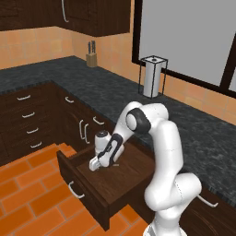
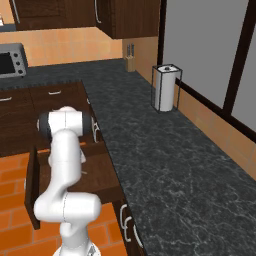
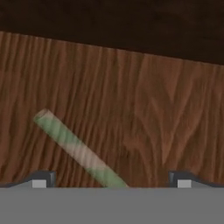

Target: Take a straw from the drawer in front and place it inside the glass cup on the dining counter.

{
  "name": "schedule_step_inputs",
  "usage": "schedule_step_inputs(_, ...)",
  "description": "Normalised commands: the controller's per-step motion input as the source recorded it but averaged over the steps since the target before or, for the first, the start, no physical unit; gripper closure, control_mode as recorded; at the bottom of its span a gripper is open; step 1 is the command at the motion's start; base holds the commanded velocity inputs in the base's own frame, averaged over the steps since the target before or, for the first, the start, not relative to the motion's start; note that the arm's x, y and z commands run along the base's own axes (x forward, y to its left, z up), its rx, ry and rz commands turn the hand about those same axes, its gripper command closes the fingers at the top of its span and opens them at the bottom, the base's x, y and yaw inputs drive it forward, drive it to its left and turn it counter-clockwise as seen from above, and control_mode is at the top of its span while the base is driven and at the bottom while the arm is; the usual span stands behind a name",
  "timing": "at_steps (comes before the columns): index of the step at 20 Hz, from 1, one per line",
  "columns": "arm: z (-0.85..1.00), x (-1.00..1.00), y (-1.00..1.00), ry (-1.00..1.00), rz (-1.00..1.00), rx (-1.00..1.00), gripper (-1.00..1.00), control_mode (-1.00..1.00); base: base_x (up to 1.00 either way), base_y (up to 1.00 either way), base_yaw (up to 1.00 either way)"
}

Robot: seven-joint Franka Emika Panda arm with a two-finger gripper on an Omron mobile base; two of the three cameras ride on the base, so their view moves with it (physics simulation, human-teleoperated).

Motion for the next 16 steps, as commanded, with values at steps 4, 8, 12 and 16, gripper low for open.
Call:
schedule_step_inputs(4, -0.32, 0.31, 0.0, 0.09, 0.08, 0.03, -1.0, -1.0, 0.0, 0.0, 0.0)
schedule_step_inputs(8, -0.34, 0.32, 0.0, 0.09, 0.06, 0.02, -1.0, -1.0, 0.0, 0.0, 0.0)
schedule_step_inputs(12, -0.52, 0.12, 0.06, 0.1, 0.04, 0.0, 1.0, -1.0, 0.0, 0.0, 0.0)
schedule_step_inputs(16, -0.53, -0.03, 0.11, 0.01, 0.03, 0.0, 1.0, -1.0, 0.0, 0.0, 0.0)
